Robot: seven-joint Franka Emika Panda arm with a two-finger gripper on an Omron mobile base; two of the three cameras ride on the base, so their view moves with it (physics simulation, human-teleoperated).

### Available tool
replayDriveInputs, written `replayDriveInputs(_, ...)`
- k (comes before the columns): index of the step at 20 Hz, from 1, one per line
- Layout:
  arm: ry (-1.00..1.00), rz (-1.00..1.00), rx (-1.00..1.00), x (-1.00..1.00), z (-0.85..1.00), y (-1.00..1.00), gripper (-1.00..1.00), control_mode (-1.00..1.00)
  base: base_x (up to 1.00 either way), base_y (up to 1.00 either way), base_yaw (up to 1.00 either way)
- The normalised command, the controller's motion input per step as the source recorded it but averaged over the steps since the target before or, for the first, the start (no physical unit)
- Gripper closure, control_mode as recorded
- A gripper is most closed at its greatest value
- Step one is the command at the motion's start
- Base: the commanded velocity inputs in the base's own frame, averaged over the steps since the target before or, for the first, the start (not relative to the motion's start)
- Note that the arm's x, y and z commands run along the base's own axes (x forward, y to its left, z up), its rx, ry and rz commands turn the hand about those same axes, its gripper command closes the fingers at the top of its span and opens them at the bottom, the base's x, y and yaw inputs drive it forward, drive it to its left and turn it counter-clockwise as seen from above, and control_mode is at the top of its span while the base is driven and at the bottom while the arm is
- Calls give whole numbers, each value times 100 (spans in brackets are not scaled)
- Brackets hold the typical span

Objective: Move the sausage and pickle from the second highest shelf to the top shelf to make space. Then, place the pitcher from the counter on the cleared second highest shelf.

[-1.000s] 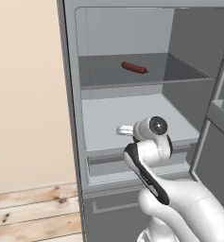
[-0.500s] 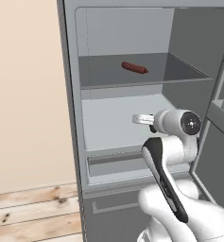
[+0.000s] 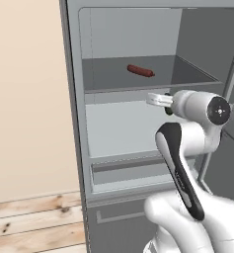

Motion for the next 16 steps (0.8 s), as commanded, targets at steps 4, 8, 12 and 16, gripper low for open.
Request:
replayDriveInputs(4,0,0,0,0,99,-12,100,-100,0,0,0)
replayDriveInputs(8,0,0,0,0,77,-9,100,-100,0,0,0)
replayDriveInputs(12,-1,0,0,12,3,-4,100,-100,0,0,0)
replayDriveInputs(16,-3,0,0,23,-17,-1,100,-100,0,0,0)
